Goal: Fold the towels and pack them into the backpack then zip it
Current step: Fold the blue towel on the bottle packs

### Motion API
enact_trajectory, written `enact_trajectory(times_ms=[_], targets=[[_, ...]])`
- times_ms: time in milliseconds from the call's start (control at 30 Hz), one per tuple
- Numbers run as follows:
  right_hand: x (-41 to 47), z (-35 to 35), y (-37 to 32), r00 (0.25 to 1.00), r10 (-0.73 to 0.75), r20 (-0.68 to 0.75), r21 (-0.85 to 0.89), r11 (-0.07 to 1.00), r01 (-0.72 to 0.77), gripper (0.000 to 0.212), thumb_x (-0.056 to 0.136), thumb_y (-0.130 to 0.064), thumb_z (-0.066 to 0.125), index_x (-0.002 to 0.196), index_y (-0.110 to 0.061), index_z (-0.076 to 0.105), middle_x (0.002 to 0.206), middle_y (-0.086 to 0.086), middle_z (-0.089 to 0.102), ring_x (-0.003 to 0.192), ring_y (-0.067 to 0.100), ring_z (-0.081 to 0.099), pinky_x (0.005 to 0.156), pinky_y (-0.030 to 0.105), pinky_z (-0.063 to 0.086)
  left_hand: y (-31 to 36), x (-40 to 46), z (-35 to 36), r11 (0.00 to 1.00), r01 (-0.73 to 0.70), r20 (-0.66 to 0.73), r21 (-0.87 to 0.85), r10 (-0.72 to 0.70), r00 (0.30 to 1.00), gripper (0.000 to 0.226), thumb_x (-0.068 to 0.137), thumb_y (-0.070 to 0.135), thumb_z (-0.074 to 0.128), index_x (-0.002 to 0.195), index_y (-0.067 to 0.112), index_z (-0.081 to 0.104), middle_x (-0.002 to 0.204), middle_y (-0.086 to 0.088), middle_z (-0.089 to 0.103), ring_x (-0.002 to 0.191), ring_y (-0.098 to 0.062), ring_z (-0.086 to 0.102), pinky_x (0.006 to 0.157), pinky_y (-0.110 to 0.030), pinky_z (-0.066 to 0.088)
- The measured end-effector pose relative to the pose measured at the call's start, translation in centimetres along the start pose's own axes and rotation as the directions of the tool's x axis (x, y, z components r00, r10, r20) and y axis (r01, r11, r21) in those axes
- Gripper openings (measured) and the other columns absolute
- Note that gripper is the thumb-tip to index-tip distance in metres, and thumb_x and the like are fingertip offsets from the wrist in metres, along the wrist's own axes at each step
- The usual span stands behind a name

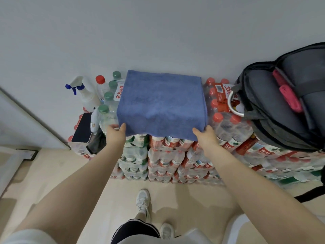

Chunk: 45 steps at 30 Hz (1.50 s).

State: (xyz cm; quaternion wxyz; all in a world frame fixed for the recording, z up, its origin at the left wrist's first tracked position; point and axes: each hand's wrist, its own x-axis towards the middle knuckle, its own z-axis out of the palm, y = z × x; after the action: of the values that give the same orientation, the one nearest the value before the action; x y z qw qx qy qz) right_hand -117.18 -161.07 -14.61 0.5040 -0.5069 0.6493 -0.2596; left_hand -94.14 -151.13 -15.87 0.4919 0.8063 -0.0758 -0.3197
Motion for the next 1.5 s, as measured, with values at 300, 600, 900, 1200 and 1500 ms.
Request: enact_trajectory(times_ms=[300, 600, 900, 1200, 1500], targets=[[-1.1, -2.3, 0.4, 0.996, 0.004, 0.092, 0.036, 0.999, -0.007, 0.023, 0.090, -0.016, 0.053, 0.112, -0.007, 0.051, 0.108, 0.006, 0.058, 0.097, 0.023, 0.055, 0.077, 0.033, 0.044, -0.6, -1.4, -1.9, 0.958, 0.072, 0.256, -0.276, 0.001, 0.967, 0.017, 0.094, 0.020, 0.050, 0.079, 0.013, 0.049, 0.084, -0.002, 0.057, 0.078, -0.016, 0.058, 0.080, -0.030, 0.046], [-3.9, -4.7, -1.6, 0.961, -0.273, -0.051, 0.256, 0.926, 0.277, 0.019, 0.088, -0.013, 0.060, 0.098, -0.022, 0.047, 0.092, -0.010, 0.052, 0.080, 0.012, 0.055, 0.063, 0.027, 0.047, 2.6, -4.8, -3.7, 0.893, -0.178, 0.085, -0.414, 0.233, 0.969, 0.027, 0.087, 0.023, 0.061, 0.104, 0.018, 0.041, 0.087, -0.001, 0.053, 0.065, -0.011, 0.053, 0.059, -0.020, 0.049], [-0.1, -6.5, -9.1, 0.978, -0.126, 0.165, 0.568, 0.823, 0.010, 0.019, 0.093, -0.013, 0.042, 0.098, -0.009, 0.060, 0.084, 0.007, 0.069, 0.079, 0.020, 0.064, 0.069, 0.027, 0.050, 10.6, -1.7, -3.8, 0.868, -0.397, 0.283, -0.297, 0.477, 0.832, 0.035, 0.080, -0.006, 0.048, 0.110, 0.010, 0.057, 0.095, -0.004, 0.060, 0.092, -0.019, 0.053, 0.077, -0.025, 0.041], [9.7, -3.8, -12.6, 0.983, -0.181, -0.025, 0.125, 0.975, 0.183, 0.010, 0.087, -0.016, 0.061, 0.079, -0.012, 0.064, 0.069, 0.009, 0.061, 0.049, 0.004, 0.058, 0.047, 0.016, 0.046, 17.1, 6.3, 0.6, 0.665, -0.643, 0.213, 0.380, 0.614, 0.760, 0.032, 0.089, 0.021, 0.053, 0.060, 0.009, 0.047, 0.055, -0.004, 0.045, 0.059, -0.022, 0.041, 0.048, -0.027, 0.028], [14.6, -1.5, -13.4, 0.963, -0.248, 0.102, -0.642, 0.723, 0.254, 0.013, 0.084, -0.019, 0.060, 0.075, -0.010, 0.062, 0.076, 0.005, 0.056, 0.077, 0.024, 0.054, 0.060, 0.029, 0.034, 16.7, 11.9, 3.6, 0.507, -0.598, 0.406, 0.621, 0.445, 0.798, 0.023, 0.093, 0.031, 0.045, 0.087, 0.011, 0.055, 0.078, -0.006, 0.055, 0.075, -0.025, 0.051, 0.064, -0.030, 0.037]])
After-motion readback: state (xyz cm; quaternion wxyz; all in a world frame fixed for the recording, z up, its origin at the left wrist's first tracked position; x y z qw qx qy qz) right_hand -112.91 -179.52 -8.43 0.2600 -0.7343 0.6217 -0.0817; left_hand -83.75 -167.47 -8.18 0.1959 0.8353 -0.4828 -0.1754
